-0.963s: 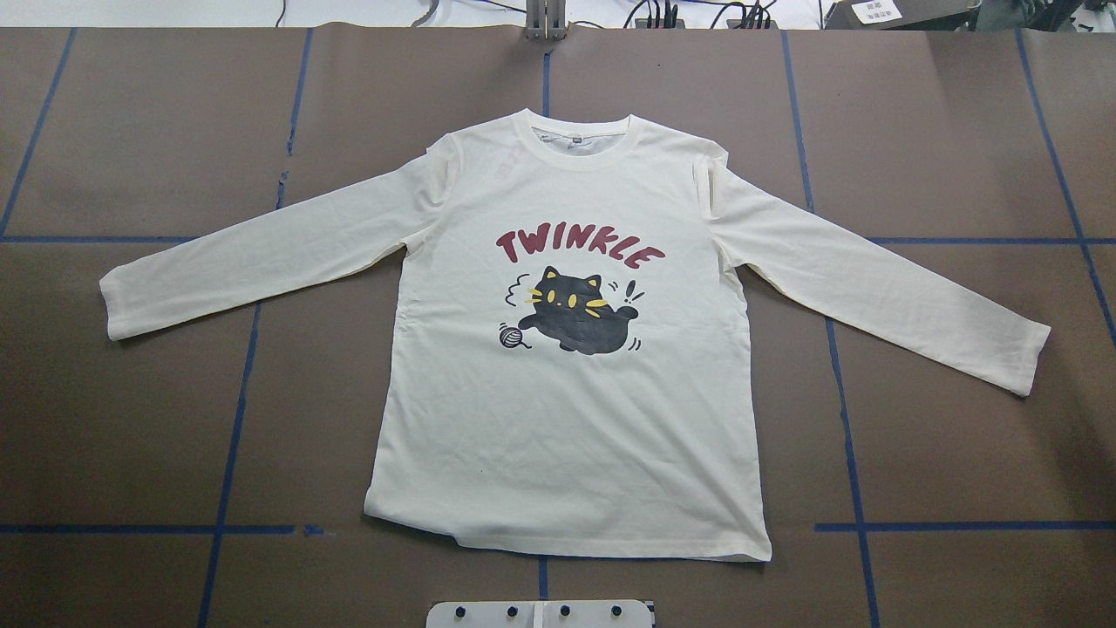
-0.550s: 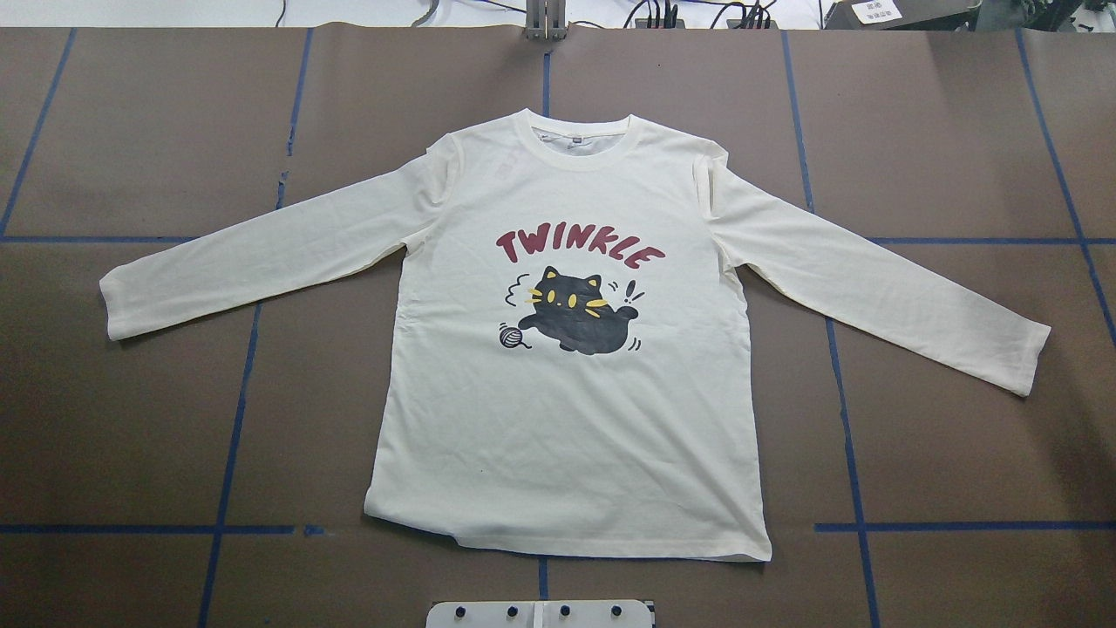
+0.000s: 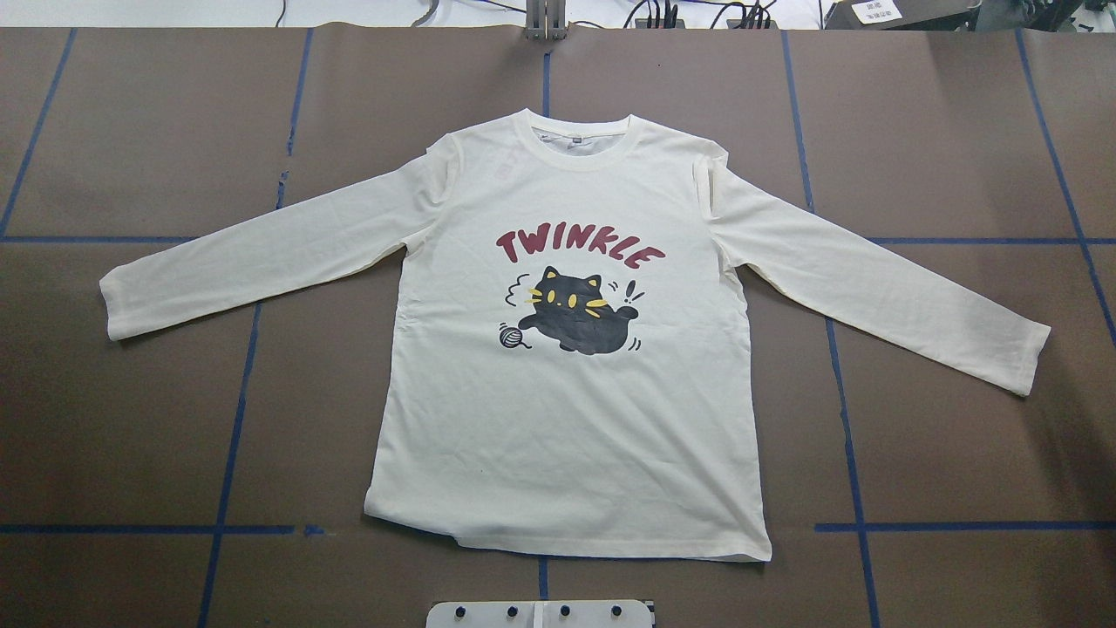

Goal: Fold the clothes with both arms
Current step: 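Move the right gripper to the cuff of the sleeve nearest it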

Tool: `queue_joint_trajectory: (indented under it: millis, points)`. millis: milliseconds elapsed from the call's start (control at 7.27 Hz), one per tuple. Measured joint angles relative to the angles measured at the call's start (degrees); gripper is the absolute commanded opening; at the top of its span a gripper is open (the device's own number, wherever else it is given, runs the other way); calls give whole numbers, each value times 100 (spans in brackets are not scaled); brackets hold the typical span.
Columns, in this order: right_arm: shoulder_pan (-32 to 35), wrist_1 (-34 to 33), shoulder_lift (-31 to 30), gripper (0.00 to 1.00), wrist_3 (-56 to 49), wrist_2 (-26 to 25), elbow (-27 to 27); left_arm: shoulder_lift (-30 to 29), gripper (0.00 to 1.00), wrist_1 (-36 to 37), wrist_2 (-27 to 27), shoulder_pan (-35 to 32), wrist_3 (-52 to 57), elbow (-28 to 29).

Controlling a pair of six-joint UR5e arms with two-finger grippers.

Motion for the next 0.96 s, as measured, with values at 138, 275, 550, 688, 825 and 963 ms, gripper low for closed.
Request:
queue_joint_trajectory:
  millis: [138, 275, 550, 688, 825, 963]
  points:
    - [-215, 427, 40, 93, 89, -13, -291, 2, 100, -94, -102, 2, 1, 52]
    - [-427, 821, 97, 85, 310, -23, -555, 3, 100, -149, -156, 2, 5, 75]
    - [-810, 1434, 265, 83, 865, -65, -990, 3, 100, -179, -184, 2, 7, 81]
    - [-917, 1574, 313, 83, 988, -107, -1119, 3, 100, -182, -184, 2, 8, 84]
    - [-995, 1636, 373, 83, 1045, -132, -1232, 3, 100, -182, -183, 2, 8, 88]
    - [-1039, 1659, 456, 75, 1076, -144, -1356, 3, 100, -183, -184, 2, 8, 89]
